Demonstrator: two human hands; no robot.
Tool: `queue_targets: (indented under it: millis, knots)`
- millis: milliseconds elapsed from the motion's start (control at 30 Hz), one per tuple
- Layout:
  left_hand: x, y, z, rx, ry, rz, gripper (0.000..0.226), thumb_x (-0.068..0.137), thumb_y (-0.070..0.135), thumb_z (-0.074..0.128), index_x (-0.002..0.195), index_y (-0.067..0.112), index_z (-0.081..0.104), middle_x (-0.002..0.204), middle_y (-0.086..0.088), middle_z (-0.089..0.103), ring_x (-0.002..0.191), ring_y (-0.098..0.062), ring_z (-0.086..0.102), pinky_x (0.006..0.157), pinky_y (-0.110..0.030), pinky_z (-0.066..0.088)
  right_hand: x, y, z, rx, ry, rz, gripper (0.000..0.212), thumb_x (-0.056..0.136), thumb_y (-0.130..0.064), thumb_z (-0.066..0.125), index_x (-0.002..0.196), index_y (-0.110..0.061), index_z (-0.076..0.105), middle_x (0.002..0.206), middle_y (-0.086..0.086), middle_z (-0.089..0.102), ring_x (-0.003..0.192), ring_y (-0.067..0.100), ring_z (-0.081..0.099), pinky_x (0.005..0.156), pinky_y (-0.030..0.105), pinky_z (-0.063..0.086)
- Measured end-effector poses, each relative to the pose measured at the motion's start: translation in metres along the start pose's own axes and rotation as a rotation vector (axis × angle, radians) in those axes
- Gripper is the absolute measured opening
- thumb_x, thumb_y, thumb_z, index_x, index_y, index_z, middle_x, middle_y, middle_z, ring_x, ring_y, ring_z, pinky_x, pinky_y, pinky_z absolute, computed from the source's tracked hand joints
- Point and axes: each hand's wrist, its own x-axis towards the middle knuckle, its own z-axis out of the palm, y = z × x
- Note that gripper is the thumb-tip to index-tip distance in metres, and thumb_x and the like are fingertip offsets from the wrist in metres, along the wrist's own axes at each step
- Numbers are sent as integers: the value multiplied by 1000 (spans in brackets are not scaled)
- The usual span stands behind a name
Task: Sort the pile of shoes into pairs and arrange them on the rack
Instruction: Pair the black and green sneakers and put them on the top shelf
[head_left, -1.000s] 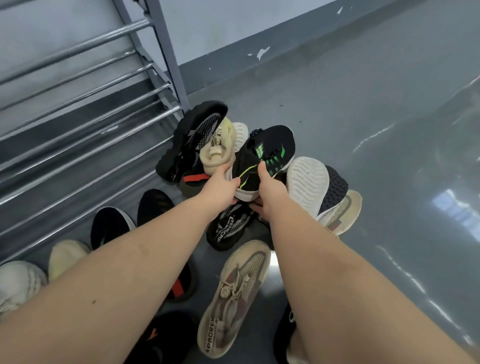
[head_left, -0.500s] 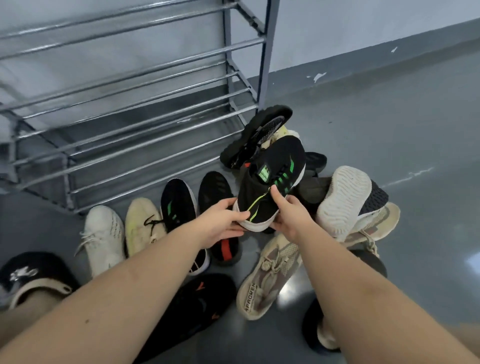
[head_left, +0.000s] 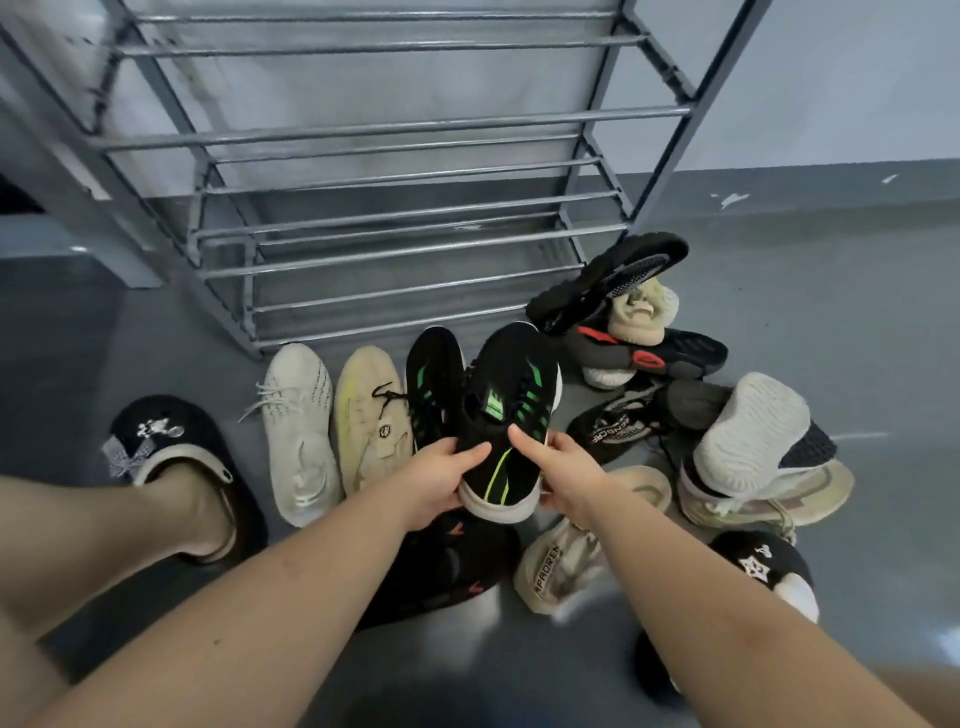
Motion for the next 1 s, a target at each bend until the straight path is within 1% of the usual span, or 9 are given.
queue_targets:
  millis: [100,167,300,433,567,700,800,900,1000]
  knots:
    - [4,-4,-4,-65,39,-15,31,96,26,51,122,10,54,113,-7,65,105,-21,61,78,-28,52,9,0,12,-16,-15,-12,61,78,-28,76,128,-12,46,115,6,66,100,20,65,78,36,54]
    - [10,-6,-7,-62,73,-38,39,94,35,51,125,11,53,122,-7,63,111,-22,59,83,-31,53,16,-2,14,-23,0,-18,63,78,-25,76,131,-12,44,117,7,65,104,23,64,89,42,52]
    - [22,-5,-20,212,190,-113,59,93,55,41,133,14,50,131,-4,56,122,-23,51,106,-37,40,33,-3,10,-43,14,-44,66,78,-18,77,134,-14,43,117,6,65,102,23,65,83,38,53]
    - [33,-15,-33,338,383,-178,50,98,40,41,137,9,45,136,-13,50,123,-30,48,106,-41,40,51,4,2,-64,87,-87,73,77,-10,77,139,-11,38,122,10,62,105,24,63,91,38,51]
    - [51,-29,-23,283,468,-145,51,97,24,46,144,10,32,142,-13,43,126,-33,45,106,-40,38,70,10,-8,-140,139,-137,73,77,-6,76,139,-7,37,122,11,62,103,21,62,86,29,48]
    - [64,-42,-4,202,576,-153,69,91,17,56,149,14,18,152,-9,27,135,-30,35,111,-37,32,85,16,-17,-209,164,-123,77,78,-8,76,142,-6,34,125,12,61,105,21,61,87,28,47]
    - [71,-46,-5,-8,669,-175,65,86,11,62,143,12,31,142,-11,43,127,-31,45,108,-40,37,91,18,-22,-232,149,-89,76,79,-9,75,142,-5,33,126,11,59,109,23,59,88,28,46]
    - [79,-47,-13,-123,666,-247,60,81,20,67,135,8,44,130,-15,54,118,-34,53,103,-43,43,100,19,-30,-243,121,-43,77,77,-12,77,141,-7,36,126,9,60,113,25,60,99,36,47]
    - [94,-55,-18,-151,624,-300,87,57,40,72,135,14,45,132,-12,53,117,-33,52,101,-47,43,105,19,-34,-245,94,-15,82,73,-18,81,142,-11,37,128,8,60,111,25,62,101,41,48]
